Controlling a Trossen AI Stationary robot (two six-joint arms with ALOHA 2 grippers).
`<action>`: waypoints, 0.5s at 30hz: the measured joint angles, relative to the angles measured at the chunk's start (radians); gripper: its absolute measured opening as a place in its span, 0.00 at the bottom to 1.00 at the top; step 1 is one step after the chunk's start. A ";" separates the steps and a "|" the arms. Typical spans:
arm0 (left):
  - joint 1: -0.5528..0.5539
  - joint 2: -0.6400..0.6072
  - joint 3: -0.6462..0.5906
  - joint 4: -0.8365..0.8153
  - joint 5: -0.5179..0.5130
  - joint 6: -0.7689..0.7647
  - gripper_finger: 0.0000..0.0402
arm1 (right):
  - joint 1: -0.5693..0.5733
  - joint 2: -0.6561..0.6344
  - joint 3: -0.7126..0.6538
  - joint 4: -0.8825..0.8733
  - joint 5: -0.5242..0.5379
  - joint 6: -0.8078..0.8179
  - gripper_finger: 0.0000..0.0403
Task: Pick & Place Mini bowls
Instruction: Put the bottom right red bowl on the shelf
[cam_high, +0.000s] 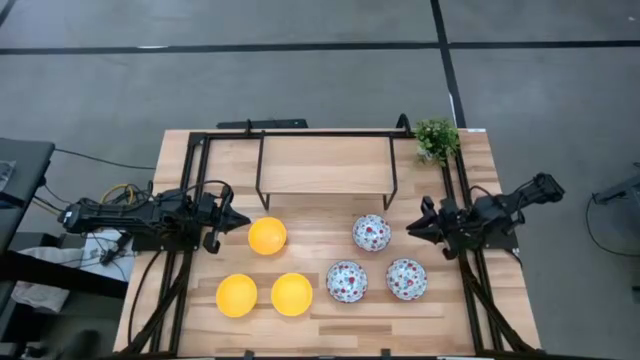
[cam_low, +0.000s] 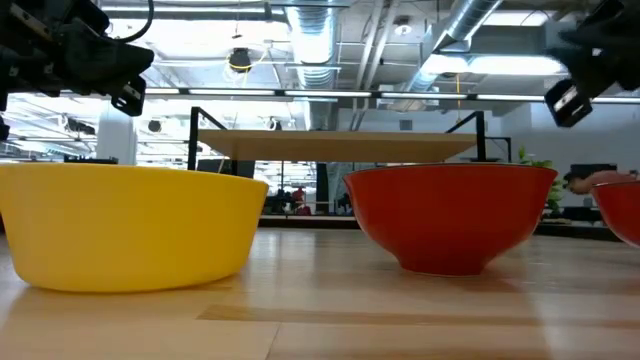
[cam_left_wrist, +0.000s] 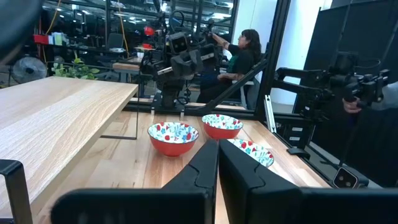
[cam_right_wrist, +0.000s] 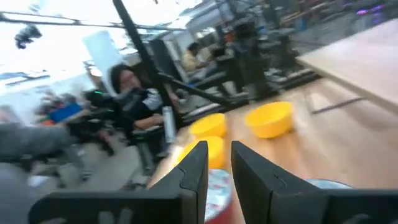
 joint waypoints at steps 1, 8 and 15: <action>0.000 0.000 0.000 0.000 0.000 0.000 0.03 | 0.006 0.000 0.012 0.001 -0.014 0.014 0.15; 0.000 0.000 0.000 0.000 0.000 0.000 0.03 | 0.068 0.096 0.201 -0.285 -0.035 0.136 0.15; 0.000 0.000 0.000 0.000 0.000 0.000 0.03 | 0.137 0.358 0.405 -0.659 -0.098 0.355 0.15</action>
